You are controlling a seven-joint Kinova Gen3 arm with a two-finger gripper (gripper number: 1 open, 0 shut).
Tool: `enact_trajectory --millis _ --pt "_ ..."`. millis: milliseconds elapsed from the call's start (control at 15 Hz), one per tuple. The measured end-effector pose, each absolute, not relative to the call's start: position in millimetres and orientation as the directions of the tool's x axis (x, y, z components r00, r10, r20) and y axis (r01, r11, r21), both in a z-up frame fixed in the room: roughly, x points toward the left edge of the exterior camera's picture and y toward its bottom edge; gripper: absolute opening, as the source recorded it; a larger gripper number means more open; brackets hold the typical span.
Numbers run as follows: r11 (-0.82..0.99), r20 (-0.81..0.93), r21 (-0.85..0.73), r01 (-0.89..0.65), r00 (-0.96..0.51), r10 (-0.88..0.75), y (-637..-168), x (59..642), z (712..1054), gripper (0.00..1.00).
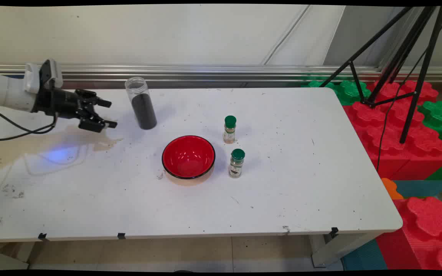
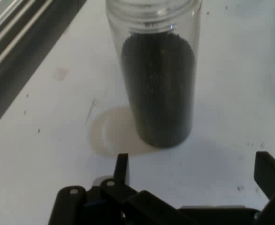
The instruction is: Pick up the black seasoning powder from the table
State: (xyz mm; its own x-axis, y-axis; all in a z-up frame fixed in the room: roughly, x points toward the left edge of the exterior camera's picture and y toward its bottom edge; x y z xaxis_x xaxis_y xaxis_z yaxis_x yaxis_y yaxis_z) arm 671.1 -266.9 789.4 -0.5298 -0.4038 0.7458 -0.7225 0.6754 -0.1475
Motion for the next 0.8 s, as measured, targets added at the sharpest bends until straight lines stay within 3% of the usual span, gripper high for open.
enact_trajectory --millis 800 --pt "0.694 0.852 -0.145 -0.705 -0.446 -0.275 -306 663 738 1.0"
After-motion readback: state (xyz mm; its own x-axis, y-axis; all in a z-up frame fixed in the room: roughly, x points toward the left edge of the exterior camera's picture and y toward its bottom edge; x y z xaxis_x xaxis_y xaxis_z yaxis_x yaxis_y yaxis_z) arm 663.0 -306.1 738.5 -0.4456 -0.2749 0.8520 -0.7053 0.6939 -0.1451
